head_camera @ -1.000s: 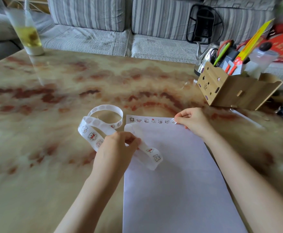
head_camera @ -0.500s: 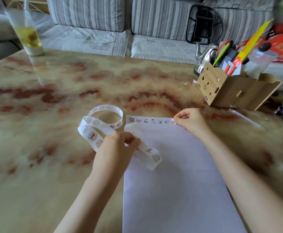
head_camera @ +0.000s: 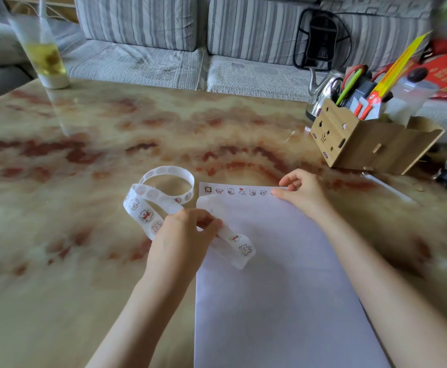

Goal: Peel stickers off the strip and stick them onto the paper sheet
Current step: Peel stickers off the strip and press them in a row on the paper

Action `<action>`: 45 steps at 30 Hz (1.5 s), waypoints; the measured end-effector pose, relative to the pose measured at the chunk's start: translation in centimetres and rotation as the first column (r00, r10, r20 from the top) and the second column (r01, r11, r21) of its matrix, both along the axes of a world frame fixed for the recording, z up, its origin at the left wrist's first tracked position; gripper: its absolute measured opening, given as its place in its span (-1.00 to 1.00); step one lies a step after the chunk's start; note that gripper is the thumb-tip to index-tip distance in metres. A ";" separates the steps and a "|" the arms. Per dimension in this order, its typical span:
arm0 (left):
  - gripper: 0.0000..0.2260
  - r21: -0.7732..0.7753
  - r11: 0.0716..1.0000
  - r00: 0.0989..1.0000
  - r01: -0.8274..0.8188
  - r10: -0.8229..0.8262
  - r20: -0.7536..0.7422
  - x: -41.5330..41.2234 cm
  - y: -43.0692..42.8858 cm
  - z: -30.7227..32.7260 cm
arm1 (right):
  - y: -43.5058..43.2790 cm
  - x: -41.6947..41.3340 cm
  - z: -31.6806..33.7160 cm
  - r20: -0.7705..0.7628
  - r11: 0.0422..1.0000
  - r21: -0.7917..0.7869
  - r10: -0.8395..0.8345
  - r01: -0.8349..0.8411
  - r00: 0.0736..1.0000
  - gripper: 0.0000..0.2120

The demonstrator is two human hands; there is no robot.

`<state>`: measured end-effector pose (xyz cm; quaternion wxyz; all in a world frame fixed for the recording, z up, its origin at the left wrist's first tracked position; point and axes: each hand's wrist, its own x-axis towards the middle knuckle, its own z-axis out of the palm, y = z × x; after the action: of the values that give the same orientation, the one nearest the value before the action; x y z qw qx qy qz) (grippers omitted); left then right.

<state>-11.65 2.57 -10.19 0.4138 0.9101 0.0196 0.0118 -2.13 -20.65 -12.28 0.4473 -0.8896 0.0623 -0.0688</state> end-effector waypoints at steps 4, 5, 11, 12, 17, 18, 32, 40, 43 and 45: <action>-0.85 0.000 1.000 1.000 0.007 -0.007 0.007 0.0 0.1 0.0 | -0.3 0.3 -0.1 0.003 1.000 0.021 -0.012 0.012 1.000 -0.80; -0.85 0.002 1.000 1.000 0.007 -0.007 0.008 0.0 0.1 0.0 | -0.3 0.3 -0.1 0.003 0.999 0.030 -0.019 0.019 1.000 -0.81; -0.85 0.001 1.000 1.000 0.003 -0.003 0.011 0.0 0.0 0.0 | 0.0 0.1 0.0 -0.021 0.998 0.057 -0.025 0.026 0.999 -0.84; -0.85 0.001 1.000 1.000 0.002 -0.002 0.011 0.0 0.0 0.0 | -0.1 0.2 0.0 -0.011 0.998 0.056 -0.028 0.028 1.000 -0.84; -0.86 -0.004 1.000 1.000 0.003 -0.003 0.011 0.0 0.1 0.0 | 0.0 0.2 -0.1 -0.005 0.997 0.074 -0.031 0.032 0.999 -0.82; -0.86 -0.006 1.000 1.000 0.005 -0.005 0.012 0.0 0.1 0.0 | 0.0 0.2 -0.2 -0.008 0.998 0.064 -0.027 0.028 1.000 -0.83; -0.79 -0.288 0.955 0.993 -0.069 0.094 0.074 0.4 0.1 1.6 | 6.3 -8.6 6.3 0.059 0.898 0.182 0.397 -0.401 0.916 -0.92; -0.71 -0.405 0.914 0.993 -0.035 0.078 0.089 -0.1 0.1 2.5 | 6.8 -9.4 6.6 0.084 0.883 0.215 0.409 -0.417 0.909 -0.91; -0.66 -0.564 0.826 1.000 -0.015 0.010 -0.012 -0.5 -0.1 3.2 | 7.0 -9.5 6.4 0.121 0.887 0.305 0.325 -0.346 0.938 -0.93; -0.71 -0.576 0.818 0.999 -0.005 -0.021 -0.039 -0.7 -0.2 3.5 | 7.2 -9.5 6.3 0.143 0.882 0.353 0.280 -0.313 0.949 -0.93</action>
<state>-12.33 2.39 -6.70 0.6688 0.7427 0.0275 -0.0164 -11.58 -13.50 -5.97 0.6146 -0.7841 -0.0822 -0.0255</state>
